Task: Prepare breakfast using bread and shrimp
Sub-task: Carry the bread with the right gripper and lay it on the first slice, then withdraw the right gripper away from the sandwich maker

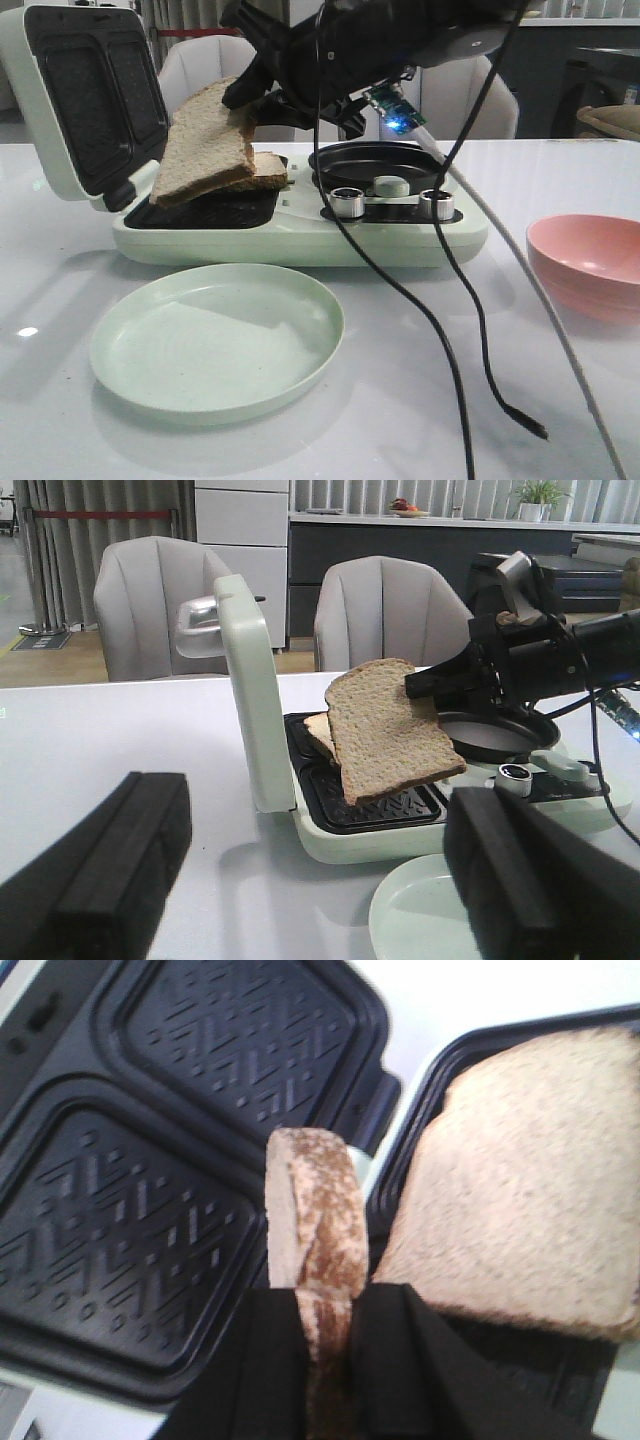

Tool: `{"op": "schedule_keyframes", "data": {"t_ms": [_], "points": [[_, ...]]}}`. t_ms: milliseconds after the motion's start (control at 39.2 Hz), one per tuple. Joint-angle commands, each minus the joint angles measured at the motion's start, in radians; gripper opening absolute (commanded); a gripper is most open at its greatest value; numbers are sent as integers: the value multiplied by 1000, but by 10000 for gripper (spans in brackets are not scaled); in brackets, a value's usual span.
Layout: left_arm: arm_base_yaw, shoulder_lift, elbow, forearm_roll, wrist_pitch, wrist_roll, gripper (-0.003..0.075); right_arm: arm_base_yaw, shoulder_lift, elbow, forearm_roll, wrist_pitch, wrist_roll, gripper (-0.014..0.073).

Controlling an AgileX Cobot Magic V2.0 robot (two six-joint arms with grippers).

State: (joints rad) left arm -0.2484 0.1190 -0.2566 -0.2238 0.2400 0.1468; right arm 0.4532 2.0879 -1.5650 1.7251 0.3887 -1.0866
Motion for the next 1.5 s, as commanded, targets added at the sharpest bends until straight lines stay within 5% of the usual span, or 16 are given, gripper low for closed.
{"op": "schedule_keyframes", "data": {"t_ms": [0, 306, 535, 1045, 1478], "points": [[-7, 9, -27, -7, -82, -6, 583, 2, -35, -64, 42, 10, -18, 267], [-7, 9, -27, -7, -82, -6, 583, 41, 28, -99, 25, -34, -40, 370], [-7, 9, -27, -7, -82, -6, 583, 46, 27, -101, -126, -63, -46, 486], [-7, 9, -27, -7, -82, -6, 583, 46, -125, -85, -452, -285, -44, 487], [-7, 9, -27, -7, -82, -6, 583, -19, -436, 151, -524, -220, -44, 482]]}}
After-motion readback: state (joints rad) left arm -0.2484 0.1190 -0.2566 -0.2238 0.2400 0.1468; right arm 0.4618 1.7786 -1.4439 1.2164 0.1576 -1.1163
